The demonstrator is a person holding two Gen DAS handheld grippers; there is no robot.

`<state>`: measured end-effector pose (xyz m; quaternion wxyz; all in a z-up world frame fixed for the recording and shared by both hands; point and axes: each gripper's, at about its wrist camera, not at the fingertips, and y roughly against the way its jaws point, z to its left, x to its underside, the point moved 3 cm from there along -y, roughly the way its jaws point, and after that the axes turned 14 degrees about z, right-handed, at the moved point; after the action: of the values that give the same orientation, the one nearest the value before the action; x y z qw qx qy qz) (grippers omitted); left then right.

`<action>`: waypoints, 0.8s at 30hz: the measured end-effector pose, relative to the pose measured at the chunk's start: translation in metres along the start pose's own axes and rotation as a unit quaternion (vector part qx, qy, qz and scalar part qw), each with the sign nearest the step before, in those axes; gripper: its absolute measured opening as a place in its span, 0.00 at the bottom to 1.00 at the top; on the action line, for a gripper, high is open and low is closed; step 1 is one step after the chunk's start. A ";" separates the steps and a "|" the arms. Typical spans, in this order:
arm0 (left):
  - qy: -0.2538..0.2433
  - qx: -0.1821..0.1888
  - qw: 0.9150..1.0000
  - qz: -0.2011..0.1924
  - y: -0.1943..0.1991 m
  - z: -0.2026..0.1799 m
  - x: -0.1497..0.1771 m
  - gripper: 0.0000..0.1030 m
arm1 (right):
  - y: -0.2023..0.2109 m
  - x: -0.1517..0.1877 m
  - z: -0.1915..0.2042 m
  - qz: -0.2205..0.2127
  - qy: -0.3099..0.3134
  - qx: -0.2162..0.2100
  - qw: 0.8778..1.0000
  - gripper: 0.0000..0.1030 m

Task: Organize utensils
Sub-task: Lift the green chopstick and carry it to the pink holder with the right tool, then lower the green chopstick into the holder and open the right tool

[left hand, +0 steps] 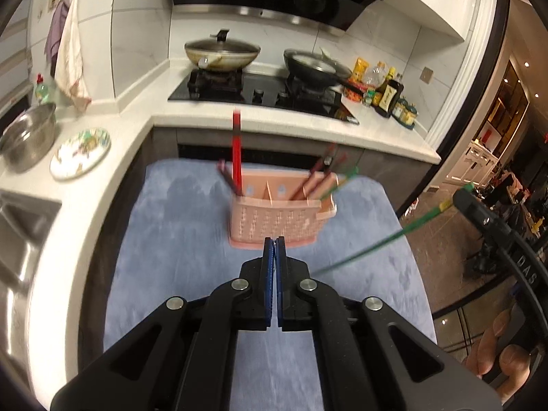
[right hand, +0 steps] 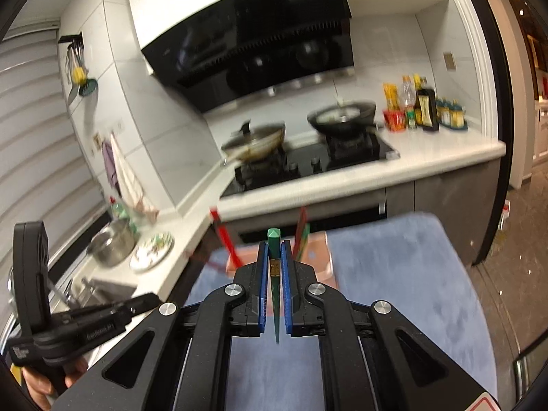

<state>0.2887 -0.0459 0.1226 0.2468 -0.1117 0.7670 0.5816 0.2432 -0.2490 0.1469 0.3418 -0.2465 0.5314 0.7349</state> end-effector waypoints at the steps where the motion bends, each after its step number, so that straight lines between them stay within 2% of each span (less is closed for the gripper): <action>1: -0.001 -0.001 1.000 -0.005 0.000 -0.001 -0.010 0.01 | -0.003 -0.011 0.002 -0.006 0.001 0.002 1.000 0.07; 6: 0.000 -0.002 1.000 -0.022 -0.006 -0.002 -0.053 0.01 | -0.024 -0.058 0.012 -0.027 0.008 0.011 1.000 0.07; 12: 0.011 -0.001 1.000 -0.020 -0.031 0.003 -0.090 0.01 | -0.054 -0.091 0.016 -0.032 0.008 0.018 0.999 0.07; 19: 0.023 -0.005 1.000 0.008 -0.071 0.014 -0.097 0.01 | -0.098 -0.102 0.009 -0.008 0.000 0.020 1.000 0.07; 24: 0.022 -0.009 1.000 0.011 -0.080 0.016 -0.099 0.01 | -0.087 -0.118 0.014 -0.027 0.003 0.005 1.000 0.07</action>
<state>0.4139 -0.0660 0.1024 0.2228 -0.1180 0.7683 0.5883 0.3855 -0.2470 0.1839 0.3612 -0.2616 0.5293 0.7217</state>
